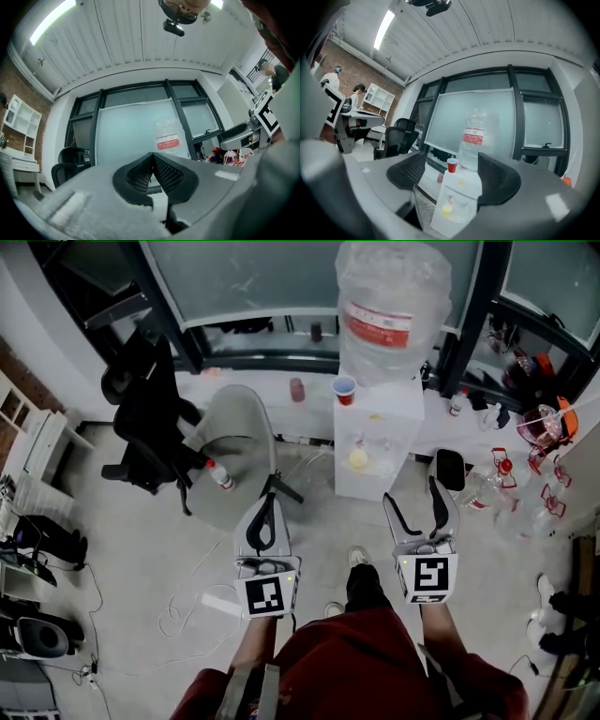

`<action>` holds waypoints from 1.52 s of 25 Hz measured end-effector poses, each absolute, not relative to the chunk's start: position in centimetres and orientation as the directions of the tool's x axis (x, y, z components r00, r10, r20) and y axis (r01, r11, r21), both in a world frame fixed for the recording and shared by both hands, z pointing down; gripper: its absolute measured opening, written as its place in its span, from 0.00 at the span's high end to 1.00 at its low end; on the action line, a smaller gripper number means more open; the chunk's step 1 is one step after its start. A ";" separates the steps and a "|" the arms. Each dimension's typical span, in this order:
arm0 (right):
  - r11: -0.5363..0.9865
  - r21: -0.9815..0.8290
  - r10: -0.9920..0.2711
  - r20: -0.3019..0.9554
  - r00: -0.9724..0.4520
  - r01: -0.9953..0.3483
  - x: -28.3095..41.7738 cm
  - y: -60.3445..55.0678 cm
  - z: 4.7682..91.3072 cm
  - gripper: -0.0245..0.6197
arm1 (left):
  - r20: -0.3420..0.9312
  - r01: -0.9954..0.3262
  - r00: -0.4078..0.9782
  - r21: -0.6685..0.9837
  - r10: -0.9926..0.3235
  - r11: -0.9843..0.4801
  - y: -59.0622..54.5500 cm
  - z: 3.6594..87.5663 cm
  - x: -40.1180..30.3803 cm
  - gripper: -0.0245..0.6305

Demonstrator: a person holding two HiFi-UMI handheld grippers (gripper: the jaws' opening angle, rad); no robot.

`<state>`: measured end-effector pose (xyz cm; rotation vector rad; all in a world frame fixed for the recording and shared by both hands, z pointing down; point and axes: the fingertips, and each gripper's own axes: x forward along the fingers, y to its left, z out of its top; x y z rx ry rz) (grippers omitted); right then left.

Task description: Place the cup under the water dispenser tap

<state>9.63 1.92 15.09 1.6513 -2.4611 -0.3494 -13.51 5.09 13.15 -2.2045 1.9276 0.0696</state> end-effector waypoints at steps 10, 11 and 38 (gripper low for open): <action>0.383 0.277 -0.913 -0.028 -0.406 -0.881 9.0 3.2 14.4 0.63 | -0.181 -0.985 0.162 -0.089 -0.970 -0.148 5.9 12.8 -12.8 0.95; 0.385 0.275 -0.912 -0.030 -0.409 -0.881 9.0 3.3 14.4 0.67 | -0.181 -0.984 0.164 -0.093 -0.970 -0.150 5.9 12.8 -12.7 0.95; 0.385 0.266 -0.912 -0.036 -0.408 -0.884 10.4 4.0 14.4 0.96 | -0.169 -0.983 0.166 -0.106 -0.971 -0.150 6.6 12.9 -11.7 0.95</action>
